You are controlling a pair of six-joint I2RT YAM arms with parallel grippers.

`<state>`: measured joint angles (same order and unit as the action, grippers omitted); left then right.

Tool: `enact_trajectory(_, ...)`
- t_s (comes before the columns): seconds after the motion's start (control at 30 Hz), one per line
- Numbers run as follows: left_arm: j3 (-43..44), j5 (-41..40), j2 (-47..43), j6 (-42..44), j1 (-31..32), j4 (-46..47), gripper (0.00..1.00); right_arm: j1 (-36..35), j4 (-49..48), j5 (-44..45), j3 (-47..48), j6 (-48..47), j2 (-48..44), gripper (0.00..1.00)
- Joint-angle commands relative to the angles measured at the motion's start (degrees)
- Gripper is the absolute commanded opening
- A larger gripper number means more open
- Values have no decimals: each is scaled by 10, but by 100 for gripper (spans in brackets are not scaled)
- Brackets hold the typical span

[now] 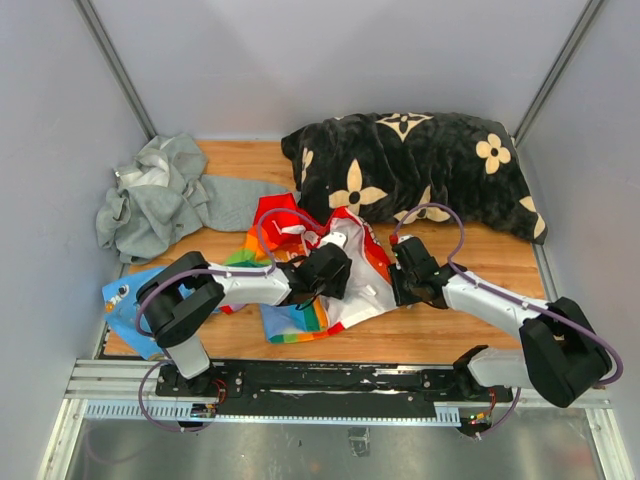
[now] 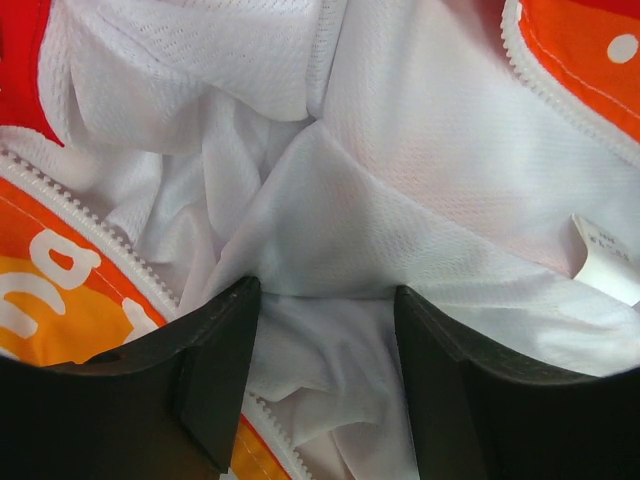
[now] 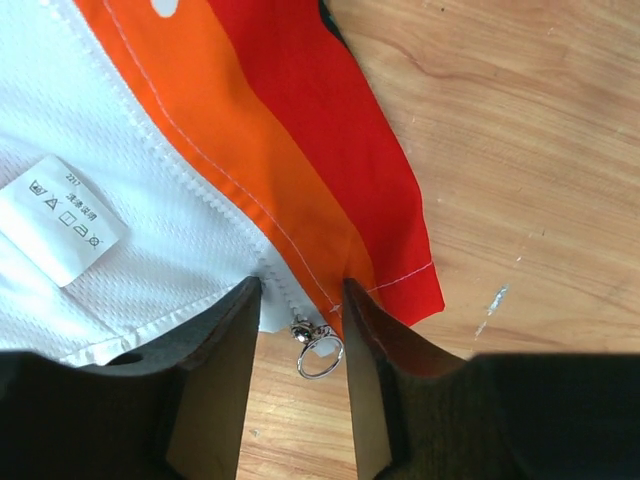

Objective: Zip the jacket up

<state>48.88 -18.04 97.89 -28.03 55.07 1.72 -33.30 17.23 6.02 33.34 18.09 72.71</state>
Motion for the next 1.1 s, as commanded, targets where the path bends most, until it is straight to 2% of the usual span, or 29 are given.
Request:
enact_trajectory(0.0,-31,-6,-17,16,-7,-43,62,10,3,10,-1,6,13,34)
enact_trajectory(0.3,-39,2,-36,19,-7,-36,62,10,29,0,6,4,-42,7)
enact_trajectory(0.5,-39,3,-43,17,-7,-30,62,9,54,-27,17,-2,-84,7)
enact_trajectory(0.57,-39,9,-43,16,-7,-25,62,9,54,-36,18,-2,-88,1)
enact_trajectory(0.83,-51,45,-63,-3,-7,12,63,-26,51,-104,48,9,-129,1)
enact_trajectory(1.07,-80,74,-102,-32,-7,67,63,-88,-35,-194,57,40,-150,2)
